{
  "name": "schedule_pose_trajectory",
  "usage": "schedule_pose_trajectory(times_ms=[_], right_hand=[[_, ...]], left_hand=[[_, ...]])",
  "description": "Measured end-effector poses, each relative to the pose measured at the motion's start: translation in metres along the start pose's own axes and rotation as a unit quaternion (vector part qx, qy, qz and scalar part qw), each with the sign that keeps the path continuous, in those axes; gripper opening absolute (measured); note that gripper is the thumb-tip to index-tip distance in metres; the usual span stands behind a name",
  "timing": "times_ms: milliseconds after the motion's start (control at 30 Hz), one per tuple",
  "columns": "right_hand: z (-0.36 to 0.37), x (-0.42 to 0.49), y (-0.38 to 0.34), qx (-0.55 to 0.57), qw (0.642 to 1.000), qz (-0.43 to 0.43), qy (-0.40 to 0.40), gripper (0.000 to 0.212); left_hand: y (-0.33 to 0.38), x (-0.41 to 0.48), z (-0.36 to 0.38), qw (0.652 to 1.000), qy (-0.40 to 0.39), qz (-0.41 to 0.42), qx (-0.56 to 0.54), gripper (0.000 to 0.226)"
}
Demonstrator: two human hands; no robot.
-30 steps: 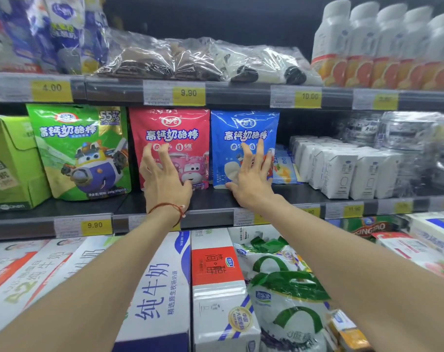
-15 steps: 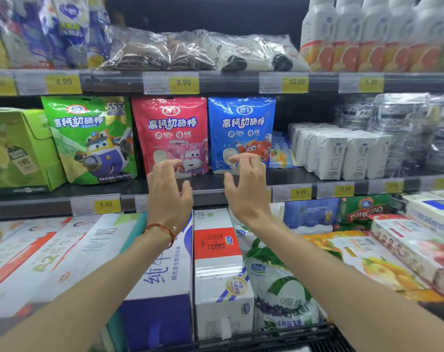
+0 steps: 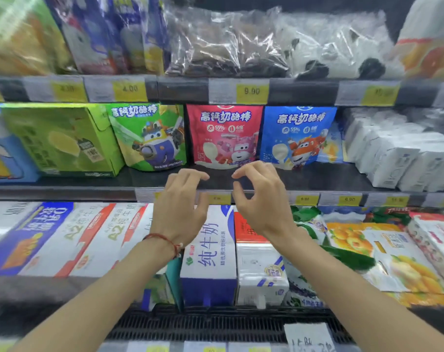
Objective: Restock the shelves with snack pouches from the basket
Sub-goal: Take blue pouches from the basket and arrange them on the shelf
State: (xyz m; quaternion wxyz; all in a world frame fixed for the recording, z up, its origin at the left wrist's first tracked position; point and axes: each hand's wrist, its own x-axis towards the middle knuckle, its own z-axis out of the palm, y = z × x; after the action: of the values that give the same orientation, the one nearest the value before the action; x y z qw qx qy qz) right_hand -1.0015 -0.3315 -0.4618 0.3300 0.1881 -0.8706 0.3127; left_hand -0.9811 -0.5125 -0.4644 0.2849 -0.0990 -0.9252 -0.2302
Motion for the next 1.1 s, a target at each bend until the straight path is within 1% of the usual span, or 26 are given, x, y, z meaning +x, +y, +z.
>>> schedule_pose_trajectory(times_ms=[100, 200, 300, 467, 567, 700, 800, 933, 1033, 1100], right_hand=[[-0.03, 0.023, -0.032, -0.006, 0.998, 0.021, -0.057, 0.01], [-0.061, 0.049, -0.069, -0.001, 0.993, 0.036, -0.117, 0.009], [-0.094, 0.073, -0.113, 0.007, 0.985, 0.044, -0.167, 0.009], [-0.149, 0.106, -0.193, 0.048, 0.973, 0.033, -0.221, 0.007], [-0.171, 0.109, -0.23, 0.07, 0.968, 0.016, -0.241, 0.009], [-0.185, 0.09, -0.263, 0.092, 0.96, -0.005, -0.265, 0.011], [-0.19, 0.063, -0.281, 0.131, 0.945, -0.026, -0.297, 0.011], [-0.188, 0.02, -0.3, 0.168, 0.912, -0.044, -0.371, 0.013], [-0.183, -0.013, -0.32, 0.193, 0.889, -0.051, -0.413, 0.011], [-0.18, -0.034, -0.338, 0.195, 0.873, -0.064, -0.443, 0.011]], left_hand=[[0.013, 0.009, -0.051, 0.998, -0.052, -0.037, 0.008, 0.033], [0.031, 0.022, -0.111, 0.992, -0.084, -0.092, -0.005, 0.036], [0.05, 0.033, -0.174, 0.985, -0.114, -0.125, 0.004, 0.037], [0.072, 0.029, -0.275, 0.973, -0.142, -0.179, 0.015, 0.03], [0.088, 0.007, -0.323, 0.964, -0.134, -0.229, 0.024, 0.029], [0.103, -0.041, -0.362, 0.947, -0.127, -0.291, 0.042, 0.029], [0.115, -0.087, -0.379, 0.931, -0.085, -0.351, 0.054, 0.025], [0.139, -0.149, -0.398, 0.898, -0.06, -0.427, 0.081, 0.025], [0.152, -0.197, -0.412, 0.873, -0.046, -0.477, 0.087, 0.023], [0.156, -0.229, -0.422, 0.855, -0.037, -0.508, 0.093, 0.021]])
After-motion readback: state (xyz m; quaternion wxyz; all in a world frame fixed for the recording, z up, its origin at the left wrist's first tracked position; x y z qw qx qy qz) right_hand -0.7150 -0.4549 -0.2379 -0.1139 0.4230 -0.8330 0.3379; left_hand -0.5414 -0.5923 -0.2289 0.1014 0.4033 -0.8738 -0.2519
